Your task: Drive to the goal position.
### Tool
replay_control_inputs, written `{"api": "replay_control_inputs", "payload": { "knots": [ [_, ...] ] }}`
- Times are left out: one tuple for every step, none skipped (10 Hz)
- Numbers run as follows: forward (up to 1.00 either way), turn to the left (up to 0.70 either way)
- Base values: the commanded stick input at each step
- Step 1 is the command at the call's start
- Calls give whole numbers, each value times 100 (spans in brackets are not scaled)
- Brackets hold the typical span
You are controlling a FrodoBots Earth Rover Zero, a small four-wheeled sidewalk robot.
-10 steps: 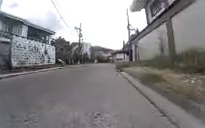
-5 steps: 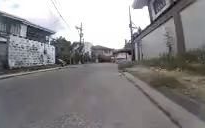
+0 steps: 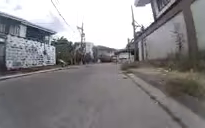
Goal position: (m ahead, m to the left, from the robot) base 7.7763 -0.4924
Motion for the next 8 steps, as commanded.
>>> {"api": "replay_control_inputs", "payload": {
  "knots": [
    [100, 6],
    [100, 6],
    [100, 6],
    [100, 6],
    [100, 6],
    [100, 6],
    [100, 6],
    [100, 6]
  ]
}}
